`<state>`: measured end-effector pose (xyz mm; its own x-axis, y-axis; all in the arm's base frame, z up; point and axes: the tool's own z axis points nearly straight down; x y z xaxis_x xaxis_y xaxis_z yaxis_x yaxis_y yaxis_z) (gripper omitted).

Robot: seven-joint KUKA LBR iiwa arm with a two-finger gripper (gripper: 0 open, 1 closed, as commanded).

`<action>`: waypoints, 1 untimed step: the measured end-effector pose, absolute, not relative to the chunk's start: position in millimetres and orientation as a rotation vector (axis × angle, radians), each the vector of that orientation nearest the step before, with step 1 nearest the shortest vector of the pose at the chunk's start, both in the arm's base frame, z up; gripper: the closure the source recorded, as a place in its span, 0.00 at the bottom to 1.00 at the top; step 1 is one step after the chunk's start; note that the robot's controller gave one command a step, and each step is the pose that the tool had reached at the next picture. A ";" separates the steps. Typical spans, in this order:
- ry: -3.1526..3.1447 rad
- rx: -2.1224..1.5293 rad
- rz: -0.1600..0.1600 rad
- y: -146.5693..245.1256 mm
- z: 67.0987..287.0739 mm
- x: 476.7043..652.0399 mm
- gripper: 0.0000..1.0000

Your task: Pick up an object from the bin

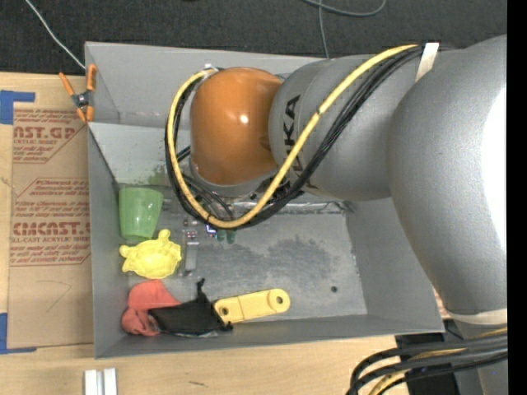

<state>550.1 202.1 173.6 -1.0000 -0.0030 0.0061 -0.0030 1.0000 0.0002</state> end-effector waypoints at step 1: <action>-3.143 0.000 -0.002 200.8 178.6 551.9 0.00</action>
Offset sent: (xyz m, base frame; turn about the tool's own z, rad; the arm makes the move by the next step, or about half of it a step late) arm -0.0513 0.0249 -0.1036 -0.2033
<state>551.9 200.8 178.6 -1.0000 -0.0003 -0.0011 -0.0003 1.0000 0.0016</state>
